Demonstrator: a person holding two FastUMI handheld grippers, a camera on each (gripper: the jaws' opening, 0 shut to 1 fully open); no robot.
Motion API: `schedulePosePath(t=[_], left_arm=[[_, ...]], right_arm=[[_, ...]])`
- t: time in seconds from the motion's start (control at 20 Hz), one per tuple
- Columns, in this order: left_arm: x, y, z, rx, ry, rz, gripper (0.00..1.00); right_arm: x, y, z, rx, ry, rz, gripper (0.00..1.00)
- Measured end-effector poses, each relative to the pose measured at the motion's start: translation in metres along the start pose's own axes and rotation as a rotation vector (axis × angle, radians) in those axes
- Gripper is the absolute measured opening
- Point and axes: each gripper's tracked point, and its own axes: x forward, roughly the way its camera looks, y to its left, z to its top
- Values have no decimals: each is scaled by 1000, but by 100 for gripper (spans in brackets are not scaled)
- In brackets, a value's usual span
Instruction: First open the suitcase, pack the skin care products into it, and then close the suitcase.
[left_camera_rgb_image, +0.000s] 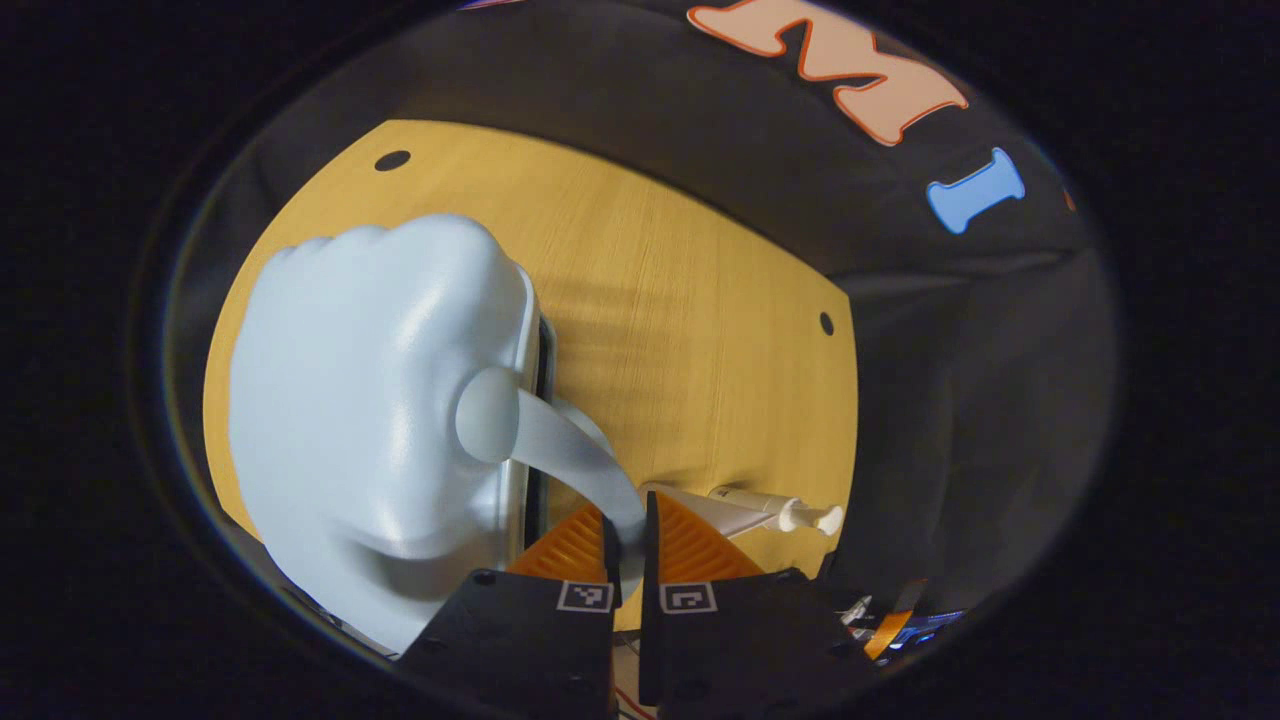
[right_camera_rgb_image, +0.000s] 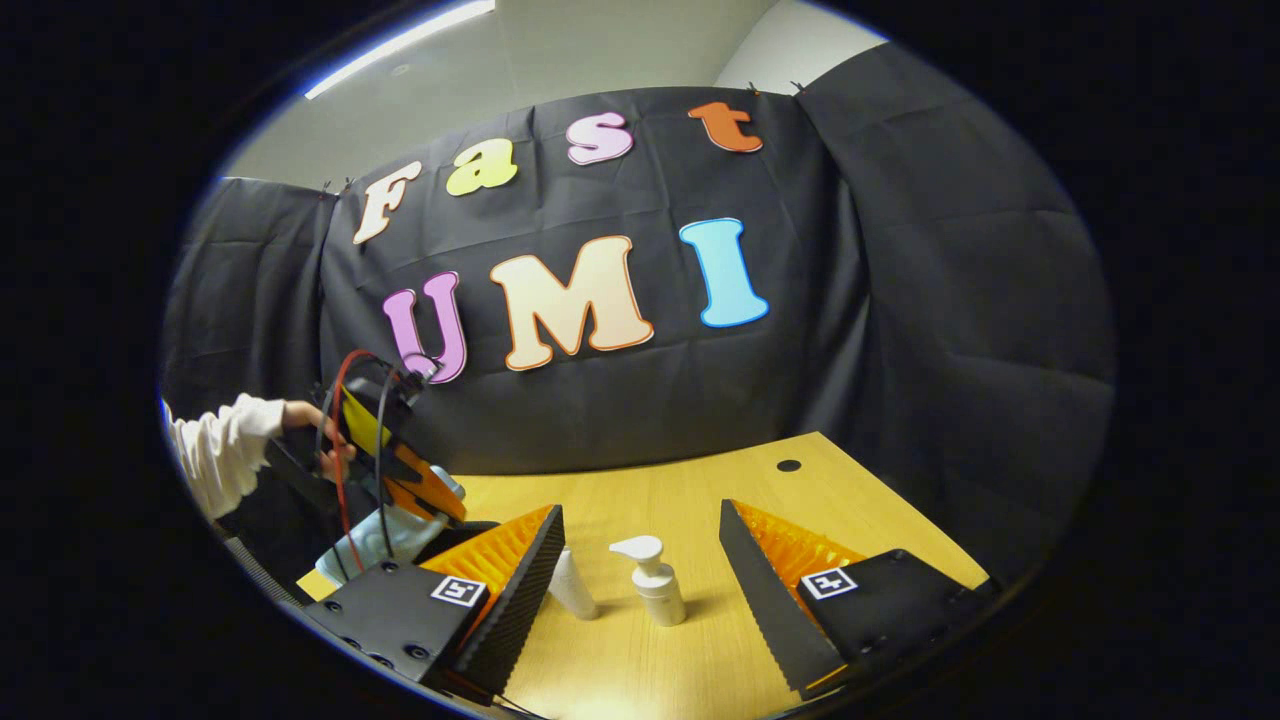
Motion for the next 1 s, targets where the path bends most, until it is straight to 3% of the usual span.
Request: schedulePosePath(t=[0.25,0.5,0.55,0.6,0.7,0.85,1.0], left_arm=[[-99,34,15,-47,-91,-85,3],[-174,118,36,-110,-202,-62,2],[-182,136,39,-111,-218,-46,0],[-190,156,43,-109,-227,-27,6],[-201,190,47,-97,-238,3,3],[-203,227,55,-96,-242,-16,3],[-199,274,56,-89,-243,11,3]], right_arm=[[12,28,6,-17,-21,46,98],[16,54,6,-38,-34,71,98],[17,60,6,-35,-35,76,98],[17,65,4,-31,-33,80,98],[17,74,1,-27,-28,82,98],[18,86,-2,-28,-19,80,98],[18,92,1,-23,-29,67,96]])
